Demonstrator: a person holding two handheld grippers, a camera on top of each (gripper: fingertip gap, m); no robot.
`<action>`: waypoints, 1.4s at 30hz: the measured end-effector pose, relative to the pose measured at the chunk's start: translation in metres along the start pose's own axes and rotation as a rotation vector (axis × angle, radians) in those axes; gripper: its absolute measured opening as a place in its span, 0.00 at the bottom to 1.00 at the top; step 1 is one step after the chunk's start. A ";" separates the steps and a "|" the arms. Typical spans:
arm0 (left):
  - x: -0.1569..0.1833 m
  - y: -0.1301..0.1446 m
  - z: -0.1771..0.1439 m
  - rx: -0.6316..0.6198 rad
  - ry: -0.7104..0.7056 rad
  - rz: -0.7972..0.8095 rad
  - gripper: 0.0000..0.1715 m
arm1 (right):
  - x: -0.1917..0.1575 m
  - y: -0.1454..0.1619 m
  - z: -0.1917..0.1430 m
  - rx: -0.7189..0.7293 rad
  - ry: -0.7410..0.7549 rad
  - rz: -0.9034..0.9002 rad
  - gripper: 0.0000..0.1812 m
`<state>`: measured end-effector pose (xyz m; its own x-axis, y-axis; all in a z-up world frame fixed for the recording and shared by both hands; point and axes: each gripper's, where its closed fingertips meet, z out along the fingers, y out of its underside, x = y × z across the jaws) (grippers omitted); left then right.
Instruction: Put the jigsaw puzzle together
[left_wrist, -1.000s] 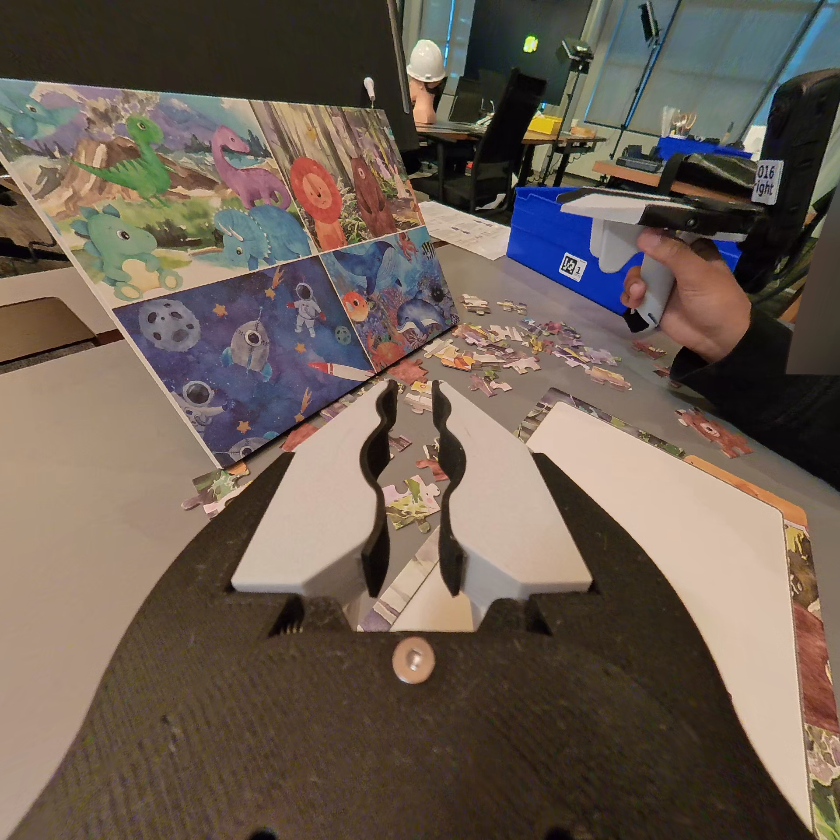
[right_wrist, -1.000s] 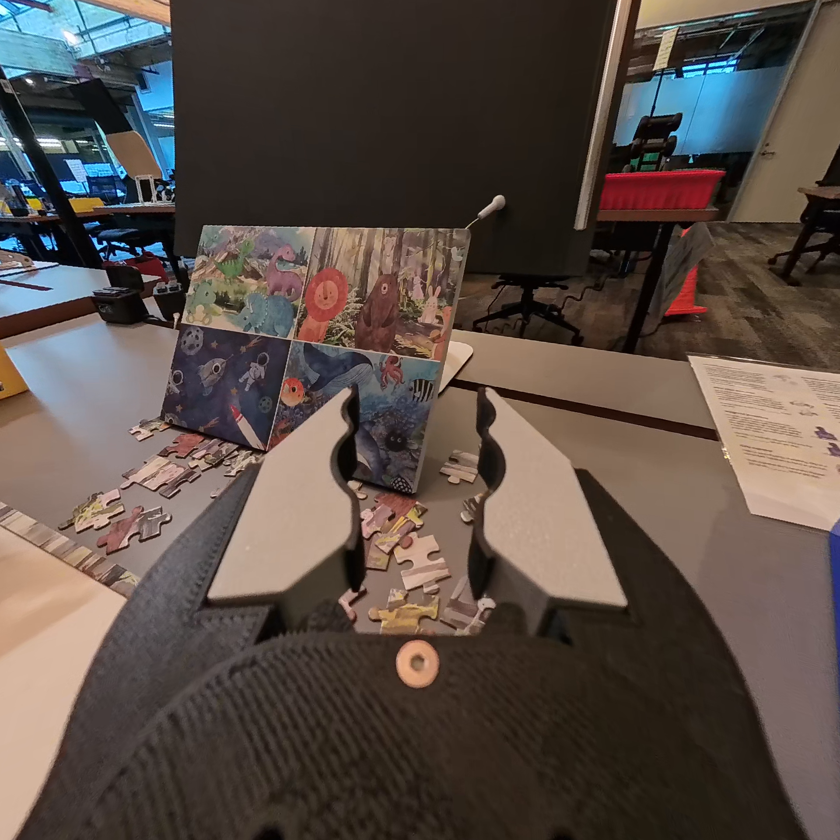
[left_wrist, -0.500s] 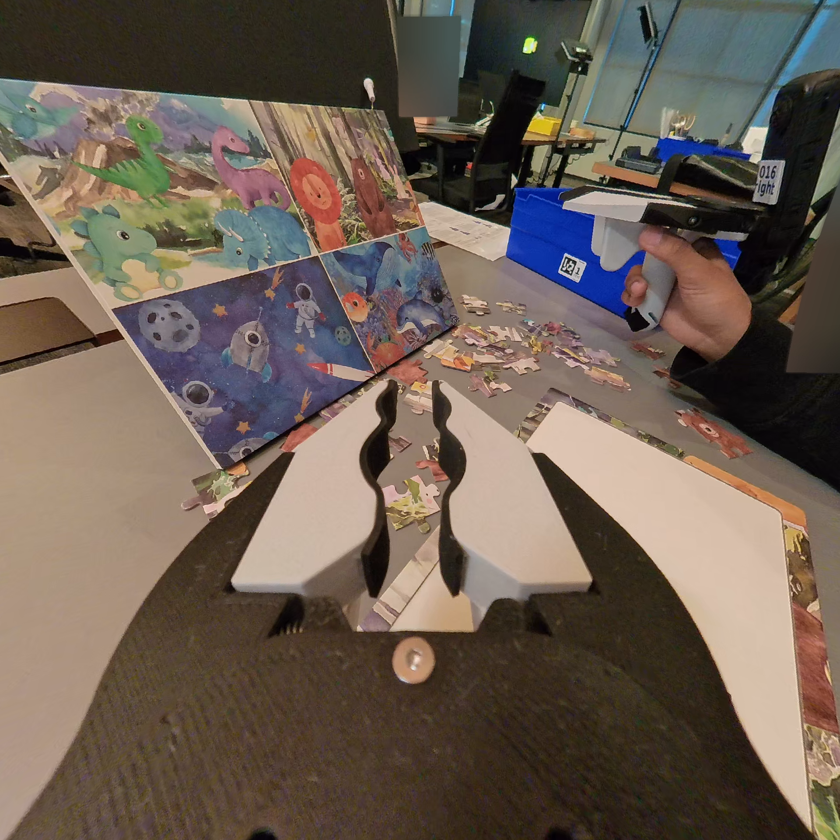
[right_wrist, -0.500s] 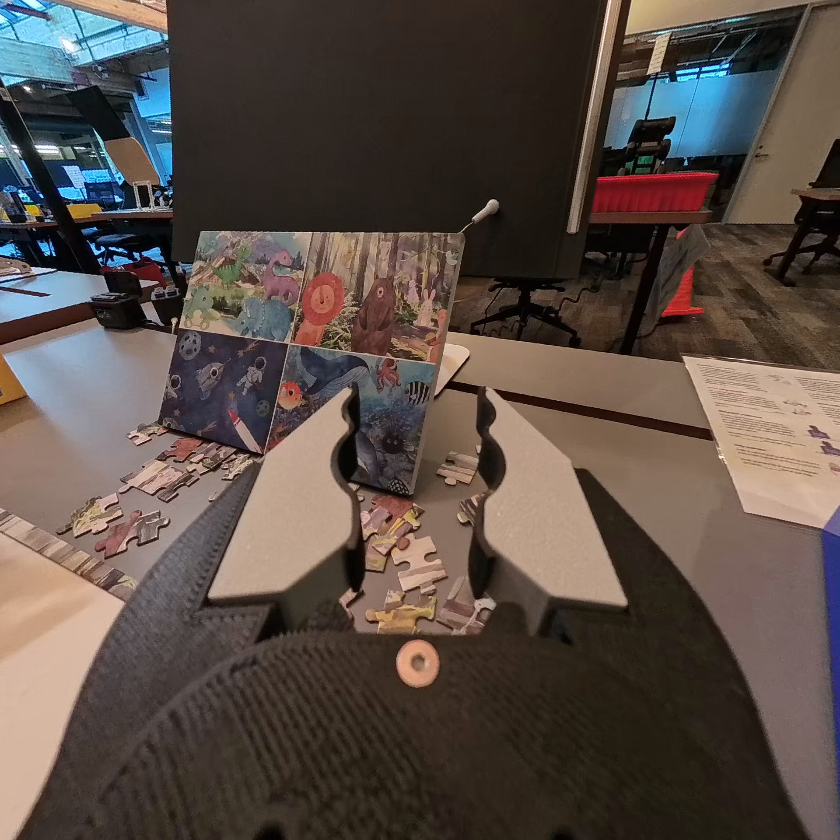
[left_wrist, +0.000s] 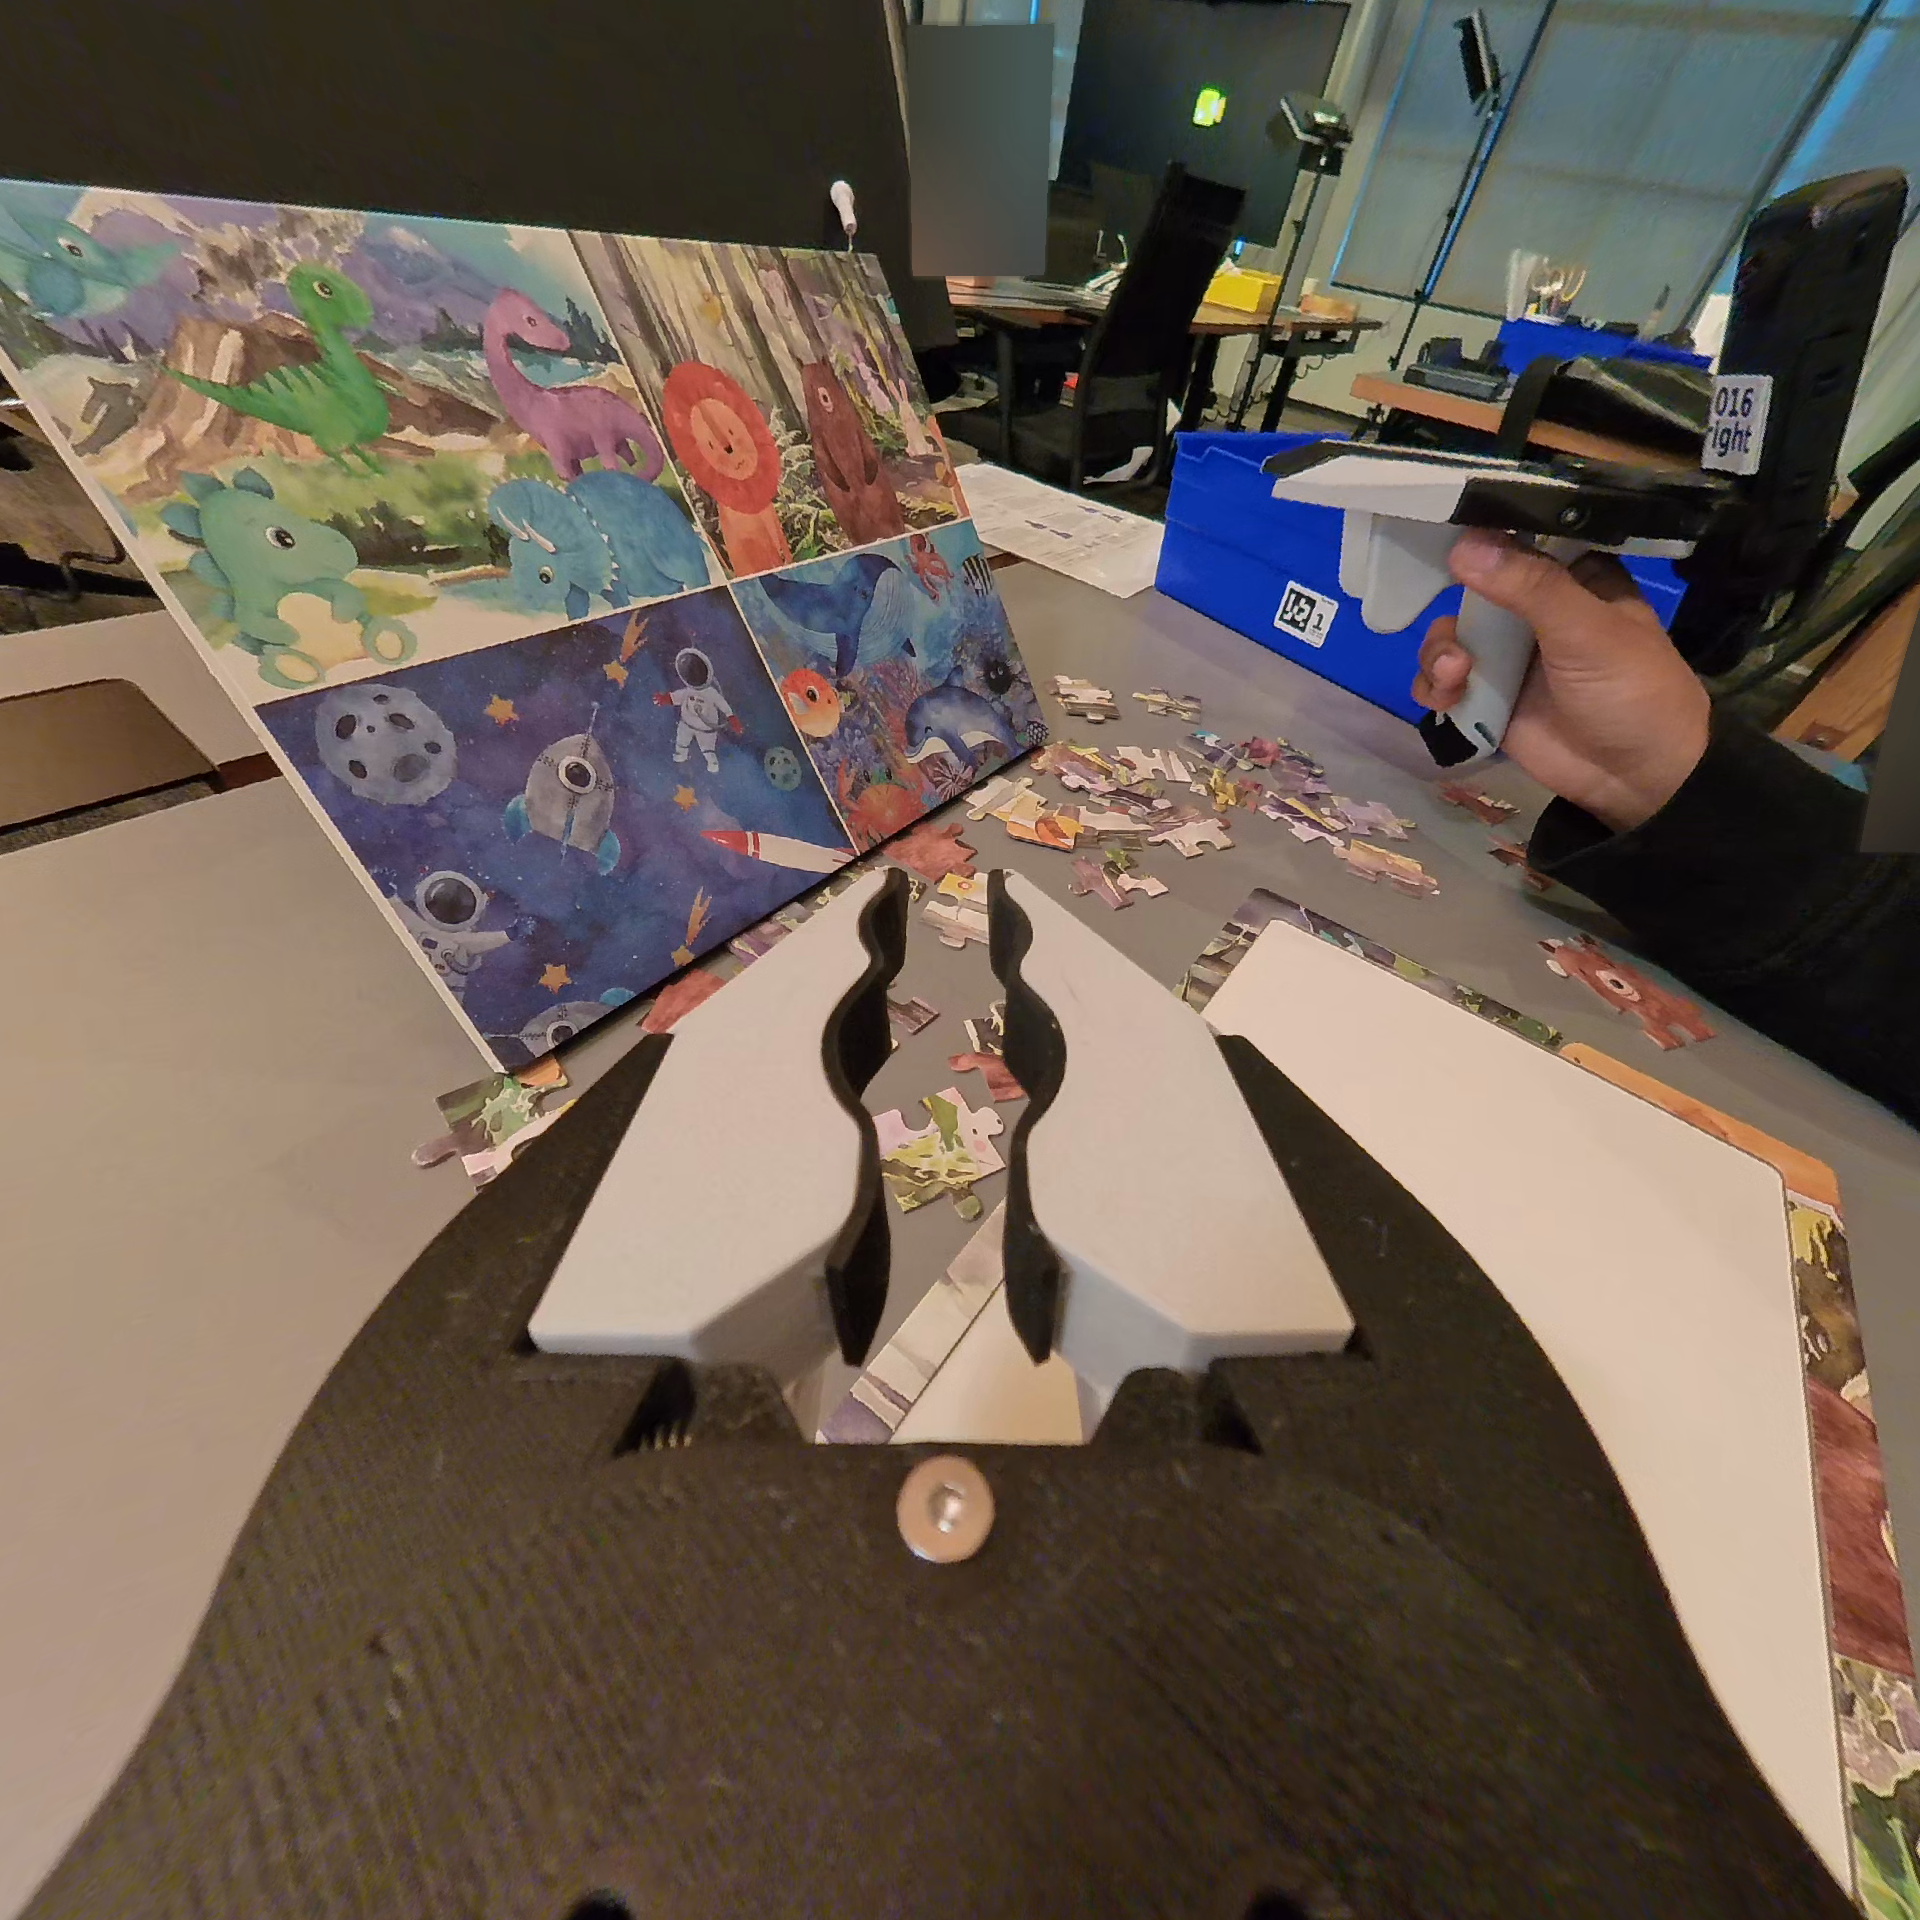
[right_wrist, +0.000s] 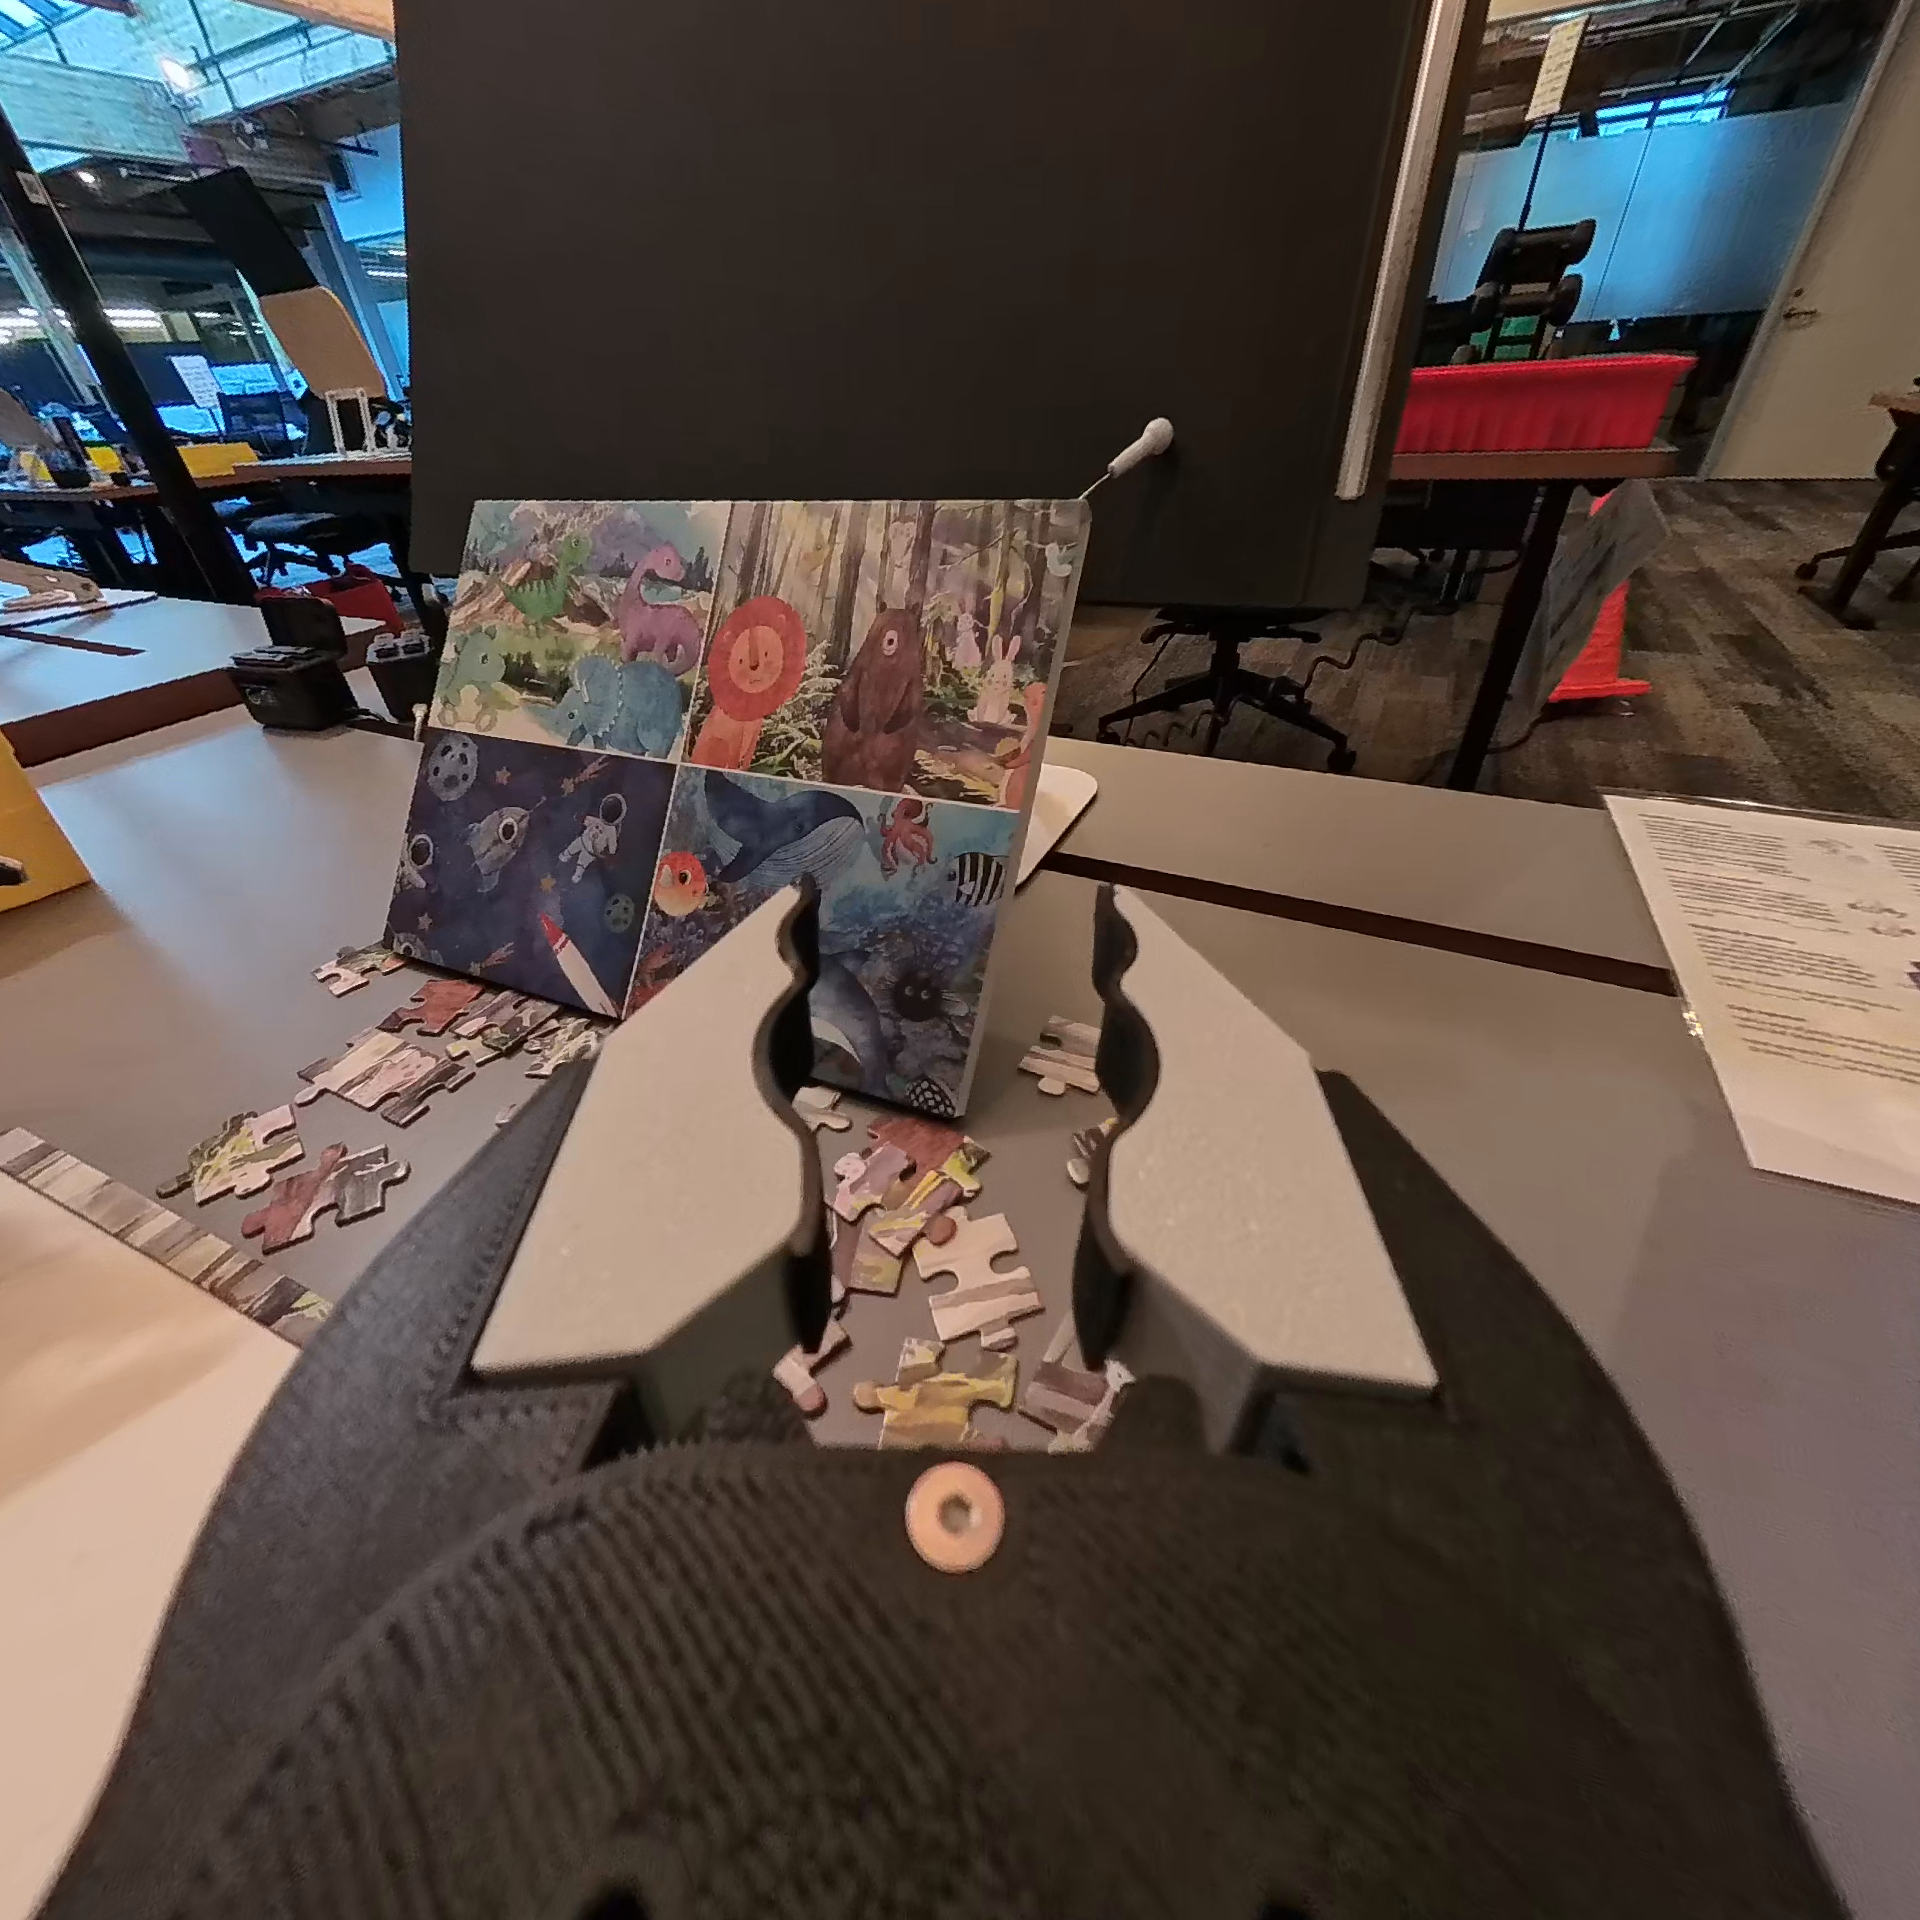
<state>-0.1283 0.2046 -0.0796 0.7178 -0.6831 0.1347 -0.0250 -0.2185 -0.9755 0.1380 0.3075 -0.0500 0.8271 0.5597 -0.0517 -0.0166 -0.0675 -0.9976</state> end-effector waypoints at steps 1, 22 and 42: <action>0.000 0.000 0.000 0.000 0.000 0.000 0.08 | 0.000 0.000 0.000 -0.001 -0.001 0.000 0.28; -0.013 0.001 0.002 0.004 -0.062 -0.008 0.20 | -0.010 0.000 0.006 -0.002 -0.020 -0.002 0.28; -0.128 -0.032 0.099 -0.069 0.574 -0.629 0.00 | -0.027 -0.017 0.000 0.052 0.009 -0.050 0.28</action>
<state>-0.1503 0.3679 -0.0827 0.1489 -0.6639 0.7328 0.2042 -0.7045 -0.6797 0.1160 0.2931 -0.0316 0.8325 0.5541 -0.0015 -0.0041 0.0034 -1.0000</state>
